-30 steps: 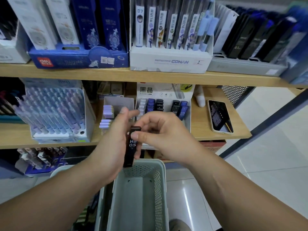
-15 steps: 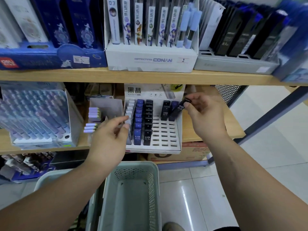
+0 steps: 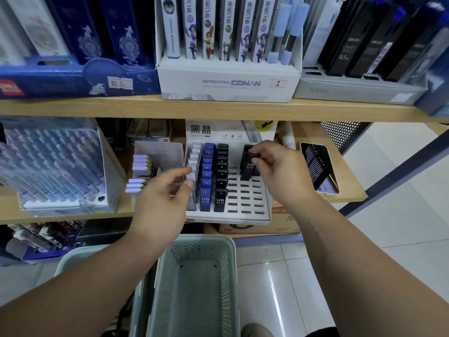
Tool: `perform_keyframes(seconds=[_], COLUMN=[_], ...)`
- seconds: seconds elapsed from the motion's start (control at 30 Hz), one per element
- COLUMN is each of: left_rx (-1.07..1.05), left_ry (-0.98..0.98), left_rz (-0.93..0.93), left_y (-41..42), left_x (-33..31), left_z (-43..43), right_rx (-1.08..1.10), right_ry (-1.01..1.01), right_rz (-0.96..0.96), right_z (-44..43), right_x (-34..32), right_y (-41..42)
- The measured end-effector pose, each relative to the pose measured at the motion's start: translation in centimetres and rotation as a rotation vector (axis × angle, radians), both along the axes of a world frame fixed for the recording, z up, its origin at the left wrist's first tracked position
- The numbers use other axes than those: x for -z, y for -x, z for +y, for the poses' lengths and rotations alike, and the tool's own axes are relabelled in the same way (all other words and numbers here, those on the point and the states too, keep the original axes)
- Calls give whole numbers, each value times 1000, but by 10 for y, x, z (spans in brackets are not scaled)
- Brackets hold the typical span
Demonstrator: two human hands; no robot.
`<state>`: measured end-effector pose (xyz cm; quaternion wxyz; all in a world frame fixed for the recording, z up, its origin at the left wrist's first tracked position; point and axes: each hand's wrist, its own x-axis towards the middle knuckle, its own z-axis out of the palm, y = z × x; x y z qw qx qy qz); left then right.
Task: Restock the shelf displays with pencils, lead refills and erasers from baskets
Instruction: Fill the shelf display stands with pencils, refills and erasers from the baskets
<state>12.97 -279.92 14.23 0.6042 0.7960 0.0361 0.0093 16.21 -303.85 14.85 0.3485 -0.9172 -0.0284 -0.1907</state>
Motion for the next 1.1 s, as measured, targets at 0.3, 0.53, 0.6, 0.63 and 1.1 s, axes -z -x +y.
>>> perform_keyframes(seconds=[0.3, 0.53, 0.6, 0.63, 1.1], left_rx=[75, 141, 142, 144, 145], left_ry=[-74, -81, -151, -182, -722], left_rz=[23, 23, 5, 1, 386], left_y=[2, 19, 29, 35, 139], left_x=[-2, -13, -14, -14, 49], left_z=[7, 42, 66, 81, 281], right_rx=[9, 49, 15, -16, -489], right_ry=[149, 134, 133, 140, 247], right_rz=[-32, -82, -90, -87, 345], right_z=[2, 12, 23, 30, 176], right_x=[2, -22, -28, -30, 31], right_y=[3, 28, 41, 49, 104])
